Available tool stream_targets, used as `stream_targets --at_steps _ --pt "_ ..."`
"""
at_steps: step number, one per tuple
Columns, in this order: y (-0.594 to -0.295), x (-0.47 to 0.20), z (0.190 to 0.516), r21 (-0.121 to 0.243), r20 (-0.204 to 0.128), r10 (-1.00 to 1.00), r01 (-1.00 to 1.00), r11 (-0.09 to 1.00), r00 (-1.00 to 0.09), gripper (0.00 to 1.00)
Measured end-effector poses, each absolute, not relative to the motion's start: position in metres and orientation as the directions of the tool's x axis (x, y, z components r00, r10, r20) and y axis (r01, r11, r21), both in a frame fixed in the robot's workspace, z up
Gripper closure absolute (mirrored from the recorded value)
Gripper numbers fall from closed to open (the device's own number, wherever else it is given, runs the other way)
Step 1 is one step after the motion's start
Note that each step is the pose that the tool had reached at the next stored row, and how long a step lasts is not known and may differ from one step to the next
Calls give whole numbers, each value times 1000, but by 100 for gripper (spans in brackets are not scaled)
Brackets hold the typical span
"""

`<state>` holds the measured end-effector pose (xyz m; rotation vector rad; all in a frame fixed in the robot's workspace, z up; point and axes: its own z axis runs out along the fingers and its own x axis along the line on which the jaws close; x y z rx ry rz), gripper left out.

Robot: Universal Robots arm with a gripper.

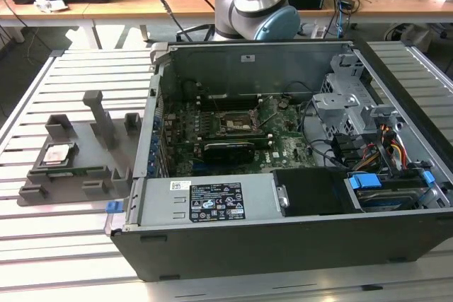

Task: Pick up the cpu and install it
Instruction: 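Reach for the cpu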

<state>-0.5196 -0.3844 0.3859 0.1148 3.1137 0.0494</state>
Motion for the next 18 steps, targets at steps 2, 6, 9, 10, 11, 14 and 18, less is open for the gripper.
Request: stream_targets --at_steps 2,6,9,10,11,14,18 --pt "-384 -518 386 33 -24 74 73 997 -997 89" --pt "-384 -506 386 32 -23 74 73 997 -997 89" --pt "-384 -493 386 32 -23 74 73 997 -997 89" --pt "-384 -487 386 32 -23 74 73 997 -997 89" --pt "-384 -484 386 32 -22 74 73 997 -997 89" --pt "-384 -478 386 32 -23 74 73 997 -997 89" --pt "-384 -467 386 32 -22 74 73 997 -997 89"
